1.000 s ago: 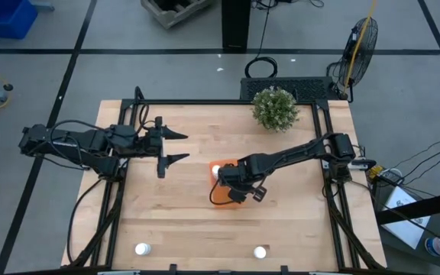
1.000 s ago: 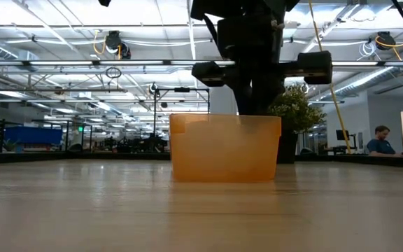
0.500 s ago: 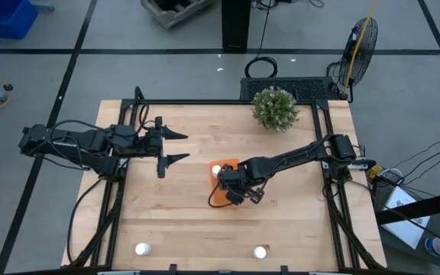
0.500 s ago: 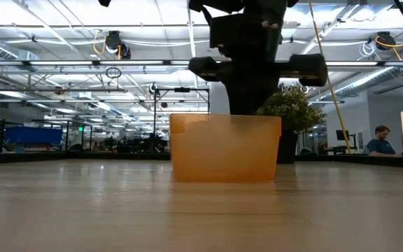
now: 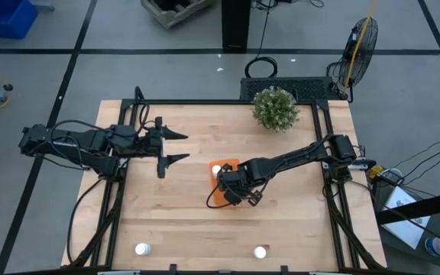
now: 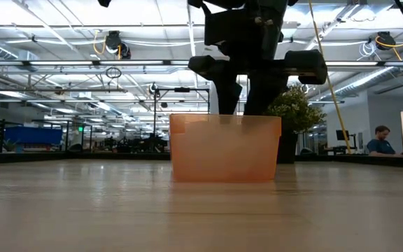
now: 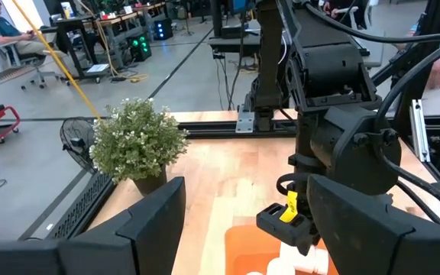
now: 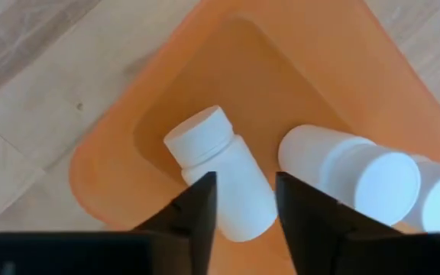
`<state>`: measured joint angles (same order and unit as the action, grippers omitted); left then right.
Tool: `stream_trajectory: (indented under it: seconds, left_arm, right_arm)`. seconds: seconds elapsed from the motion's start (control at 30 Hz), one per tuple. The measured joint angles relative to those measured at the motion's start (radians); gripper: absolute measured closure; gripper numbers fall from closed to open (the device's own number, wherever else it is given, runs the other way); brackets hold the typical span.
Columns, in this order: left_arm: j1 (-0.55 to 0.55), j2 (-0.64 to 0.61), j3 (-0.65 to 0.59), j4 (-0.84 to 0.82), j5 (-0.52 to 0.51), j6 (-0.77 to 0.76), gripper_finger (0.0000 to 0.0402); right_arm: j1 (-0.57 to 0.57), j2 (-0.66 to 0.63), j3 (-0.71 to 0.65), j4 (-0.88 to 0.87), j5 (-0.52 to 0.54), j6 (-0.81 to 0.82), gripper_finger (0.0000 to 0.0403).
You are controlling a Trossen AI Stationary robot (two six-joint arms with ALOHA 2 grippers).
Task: Pick and place pill bottles into a basket
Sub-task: Adjust the white pill bottle in the orange container
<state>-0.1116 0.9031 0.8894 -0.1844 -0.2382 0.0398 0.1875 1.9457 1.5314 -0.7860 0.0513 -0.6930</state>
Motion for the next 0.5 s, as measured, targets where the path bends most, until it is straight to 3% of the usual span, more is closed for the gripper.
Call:
stream_trajectory:
  seconds: [0.23,0.5]
  left_arm:
    - [0.000,0.000,0.000,0.000,0.000,0.000,0.0123]
    - [0.000,0.000,0.000,0.001,0.000,0.000,0.0123]
  right_arm:
    - [0.018,0.000,0.000,0.002,0.000,0.000,0.0208]
    - [0.024,-0.001,-0.007,0.020,0.000,-0.001,0.0196]
